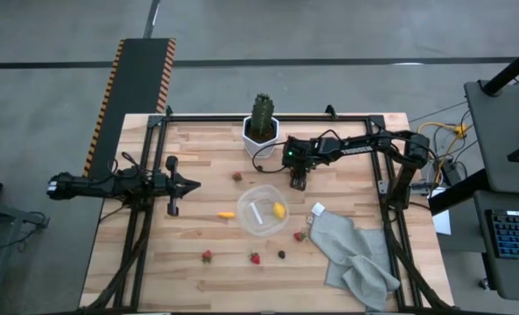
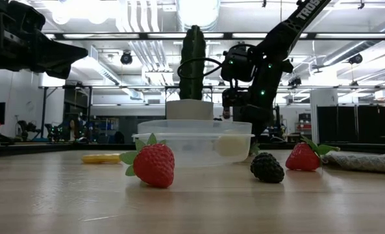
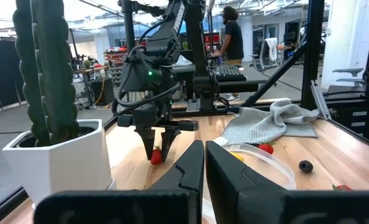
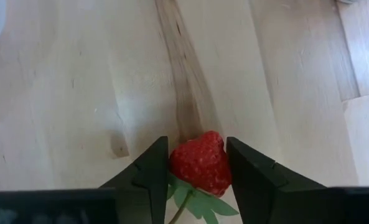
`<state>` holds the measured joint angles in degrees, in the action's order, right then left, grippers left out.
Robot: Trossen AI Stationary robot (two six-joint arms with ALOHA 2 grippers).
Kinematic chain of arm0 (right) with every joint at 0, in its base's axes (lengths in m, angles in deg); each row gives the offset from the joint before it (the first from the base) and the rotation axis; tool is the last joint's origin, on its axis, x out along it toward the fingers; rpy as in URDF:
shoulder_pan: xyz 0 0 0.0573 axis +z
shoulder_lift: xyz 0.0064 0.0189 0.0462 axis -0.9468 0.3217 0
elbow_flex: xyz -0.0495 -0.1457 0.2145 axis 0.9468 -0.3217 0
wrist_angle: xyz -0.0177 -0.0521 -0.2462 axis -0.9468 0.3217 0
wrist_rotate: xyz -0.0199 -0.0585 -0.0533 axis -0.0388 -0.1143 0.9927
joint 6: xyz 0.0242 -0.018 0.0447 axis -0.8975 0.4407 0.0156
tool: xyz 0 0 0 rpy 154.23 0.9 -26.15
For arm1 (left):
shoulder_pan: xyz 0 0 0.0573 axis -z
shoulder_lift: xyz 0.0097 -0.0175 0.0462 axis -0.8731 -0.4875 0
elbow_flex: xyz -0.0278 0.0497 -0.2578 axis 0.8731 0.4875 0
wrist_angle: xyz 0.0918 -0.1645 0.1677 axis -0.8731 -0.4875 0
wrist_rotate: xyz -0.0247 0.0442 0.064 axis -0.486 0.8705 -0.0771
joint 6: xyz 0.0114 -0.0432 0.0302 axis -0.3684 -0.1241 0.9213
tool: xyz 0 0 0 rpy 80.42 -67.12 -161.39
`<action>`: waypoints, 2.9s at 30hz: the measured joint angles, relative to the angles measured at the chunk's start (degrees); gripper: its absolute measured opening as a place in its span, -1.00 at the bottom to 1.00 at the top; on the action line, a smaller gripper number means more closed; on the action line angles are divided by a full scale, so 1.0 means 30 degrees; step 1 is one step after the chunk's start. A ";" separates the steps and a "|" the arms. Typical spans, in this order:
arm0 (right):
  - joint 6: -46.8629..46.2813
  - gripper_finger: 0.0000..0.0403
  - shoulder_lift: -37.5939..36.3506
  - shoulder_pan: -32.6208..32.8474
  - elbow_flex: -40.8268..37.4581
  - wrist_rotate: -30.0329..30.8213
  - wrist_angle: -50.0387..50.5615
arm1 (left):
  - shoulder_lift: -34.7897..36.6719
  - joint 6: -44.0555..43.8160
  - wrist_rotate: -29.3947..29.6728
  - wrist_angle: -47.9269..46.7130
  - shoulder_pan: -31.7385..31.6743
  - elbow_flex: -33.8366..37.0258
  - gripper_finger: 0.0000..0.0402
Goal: Pick and placing Produce into tupperware
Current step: Put the red strawberry into the transparent container
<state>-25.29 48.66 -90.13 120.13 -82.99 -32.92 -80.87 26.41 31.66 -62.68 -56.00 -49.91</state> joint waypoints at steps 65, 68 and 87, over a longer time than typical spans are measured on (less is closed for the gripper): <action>-0.0503 -0.38 -0.1431 0.0853 0.1843 0.0388 0.2098 | -0.0005 -0.0007 0.0034 -0.0009 -0.0004 0.0000 -1.00; -0.0437 -0.38 -0.2019 0.1423 0.2432 -0.0113 0.2525 | 0.0000 -0.0007 0.0045 -0.0007 0.0003 0.0000 -1.00; -0.1952 -0.38 -0.0485 0.5459 0.4681 -0.1064 0.1986 | 0.0000 -0.0007 0.0096 -0.0007 -0.0003 0.0000 -1.00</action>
<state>-31.15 47.21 -73.75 134.17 -86.18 -26.96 -80.87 26.39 31.94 -62.70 -56.00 -49.91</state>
